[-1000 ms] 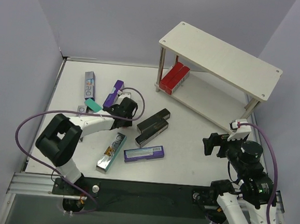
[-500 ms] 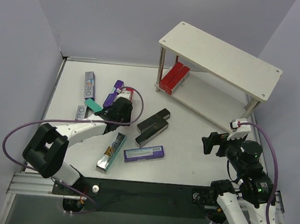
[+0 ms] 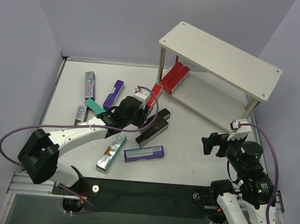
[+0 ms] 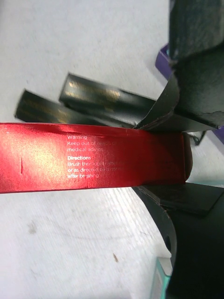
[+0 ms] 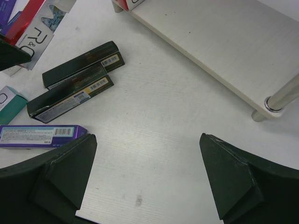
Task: Place and organize the toothpastes onto the shelf
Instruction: Place the toothpaste on the shelf.
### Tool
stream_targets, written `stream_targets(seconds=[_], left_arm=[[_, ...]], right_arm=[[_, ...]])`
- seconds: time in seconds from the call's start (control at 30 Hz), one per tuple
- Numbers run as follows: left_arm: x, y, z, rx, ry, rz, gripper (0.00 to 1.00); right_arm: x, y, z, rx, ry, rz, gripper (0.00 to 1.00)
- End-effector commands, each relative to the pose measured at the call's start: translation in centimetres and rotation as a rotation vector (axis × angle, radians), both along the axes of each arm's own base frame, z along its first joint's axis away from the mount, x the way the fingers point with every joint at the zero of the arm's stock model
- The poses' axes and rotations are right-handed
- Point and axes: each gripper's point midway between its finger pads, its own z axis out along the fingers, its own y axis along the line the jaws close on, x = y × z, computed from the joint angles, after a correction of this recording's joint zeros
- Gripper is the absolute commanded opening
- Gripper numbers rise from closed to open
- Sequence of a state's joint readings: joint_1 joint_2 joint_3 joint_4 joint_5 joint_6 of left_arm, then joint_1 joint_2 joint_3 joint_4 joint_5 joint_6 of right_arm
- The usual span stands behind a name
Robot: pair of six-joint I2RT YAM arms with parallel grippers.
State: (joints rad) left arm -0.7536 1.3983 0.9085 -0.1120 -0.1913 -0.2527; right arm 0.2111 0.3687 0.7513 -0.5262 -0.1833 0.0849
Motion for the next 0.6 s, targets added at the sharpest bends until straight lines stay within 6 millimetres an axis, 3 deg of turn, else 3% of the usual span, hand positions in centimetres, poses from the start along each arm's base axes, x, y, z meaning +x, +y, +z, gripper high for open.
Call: stream_targets(seconds=[0.0, 0.2, 0.3, 0.37, 0.4, 0.43, 0.5, 0.57], left_arm=[[1.5, -6.3, 6.6, -0.126, -0.131, -0.11, 0.4], [3.1, -11.6, 6.9, -0.123, -0.116, -0.154, 0.41], [4.1, -13.6, 5.3, -0.118, -0.095, -0.166, 0.41], [4.9, -15.1, 6.2, -0.128, -0.126, -0.184, 0.42], [5.3, -16.0, 5.1, -0.112, -0.118, -0.194, 0.41], [6.0, -16.9, 6.4, -0.136, -0.143, -0.198, 0.41], [6.8, -18.2, 5.4, -0.13, -0.142, -0.21, 0.42], [7.7, -19.3, 6.2, -0.143, -0.169, -0.212, 0.42]], right_arm=[[0.2, 0.1, 1.2, 0.011, -0.049, 0.004, 1.0], [-0.3, -0.3, 1.5, 0.002, -0.059, -0.013, 1.0], [-0.7, -0.7, 1.7, -0.002, -0.069, -0.024, 1.0], [-1.0, -0.8, 1.8, -0.004, -0.076, -0.029, 1.0], [-1.1, -0.9, 1.8, -0.003, -0.073, -0.031, 1.0], [-1.2, -0.9, 1.9, -0.004, -0.074, -0.033, 1.0], [-1.4, -0.9, 1.8, -0.004, -0.068, -0.03, 1.0], [-1.6, -1.0, 2.0, -0.002, -0.069, -0.03, 1.0]])
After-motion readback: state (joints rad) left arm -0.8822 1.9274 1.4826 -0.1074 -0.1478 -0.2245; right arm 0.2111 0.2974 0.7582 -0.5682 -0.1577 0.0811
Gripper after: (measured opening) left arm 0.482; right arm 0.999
